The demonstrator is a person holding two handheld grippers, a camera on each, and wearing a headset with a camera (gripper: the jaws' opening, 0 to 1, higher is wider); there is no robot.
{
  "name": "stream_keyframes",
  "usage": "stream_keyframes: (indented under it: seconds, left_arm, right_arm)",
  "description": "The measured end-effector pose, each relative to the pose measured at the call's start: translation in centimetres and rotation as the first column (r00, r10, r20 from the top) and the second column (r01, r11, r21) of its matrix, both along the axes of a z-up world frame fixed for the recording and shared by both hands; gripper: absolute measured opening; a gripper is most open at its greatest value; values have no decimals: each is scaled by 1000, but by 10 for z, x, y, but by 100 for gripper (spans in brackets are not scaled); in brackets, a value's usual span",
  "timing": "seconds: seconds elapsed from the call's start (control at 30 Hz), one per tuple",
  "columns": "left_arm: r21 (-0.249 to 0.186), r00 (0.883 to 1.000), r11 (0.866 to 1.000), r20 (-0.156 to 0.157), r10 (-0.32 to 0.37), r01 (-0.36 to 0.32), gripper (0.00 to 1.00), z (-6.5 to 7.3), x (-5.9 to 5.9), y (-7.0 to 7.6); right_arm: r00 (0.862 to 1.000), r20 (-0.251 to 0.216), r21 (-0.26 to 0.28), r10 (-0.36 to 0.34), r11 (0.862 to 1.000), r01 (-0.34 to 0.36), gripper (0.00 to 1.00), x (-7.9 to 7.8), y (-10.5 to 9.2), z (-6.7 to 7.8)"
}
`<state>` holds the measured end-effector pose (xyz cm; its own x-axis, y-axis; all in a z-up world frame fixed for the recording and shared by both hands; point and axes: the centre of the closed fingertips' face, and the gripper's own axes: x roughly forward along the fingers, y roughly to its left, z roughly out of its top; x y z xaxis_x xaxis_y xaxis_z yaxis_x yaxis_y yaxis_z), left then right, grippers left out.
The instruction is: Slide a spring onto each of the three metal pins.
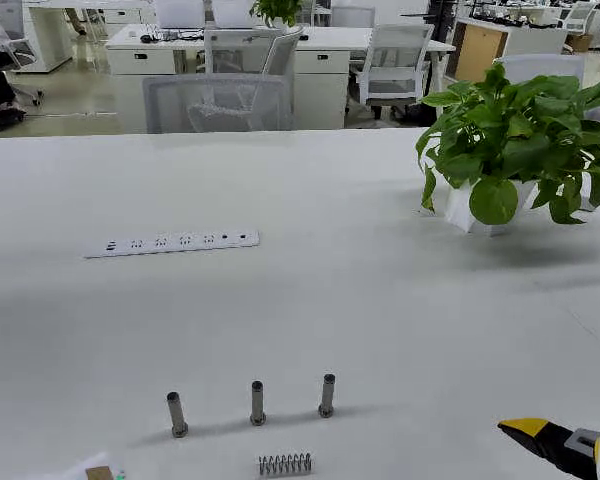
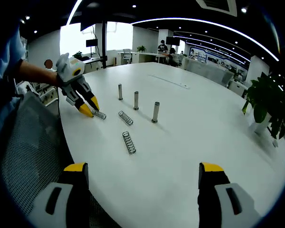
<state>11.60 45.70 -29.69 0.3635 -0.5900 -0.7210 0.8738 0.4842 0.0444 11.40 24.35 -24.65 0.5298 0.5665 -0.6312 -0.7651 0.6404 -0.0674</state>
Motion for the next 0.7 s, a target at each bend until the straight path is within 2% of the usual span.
stream_keyframes:
  seconds: [0.17,0.27,0.33,0.47,0.57,0.7]
  left_arm:
    - [41,1000,999,-21,-11,12,15,0,0,0]
    - [56,999,998,-25,-21,22,14,-1,1,0]
    - [87,999,995,-16,-38,39,12,-1,3,1]
    - [118,998,992,-34,-49,53,11,-1,3,-1]
    - [142,997,989,-63,-34,43,11,-2,3,0]
    - [180,996,982,-73,-52,65,11,-3,3,-1]
  right_arm:
    - [1000,-2,0,3,1000,-3,97,-1,1,-1]
    - [1000,-3,1,3,1000,-3,97,-1,1,-2]
    - [1000,-5,2,1,1000,-1,97,-1,1,-2]
    - [1000,-4,6,-2,1000,2,97,-2,1,-1]
    - [1000,-6,6,-2,1000,2,97,-3,1,-2]
    - [1000,-8,8,-2,1000,2,97,-3,1,-3]
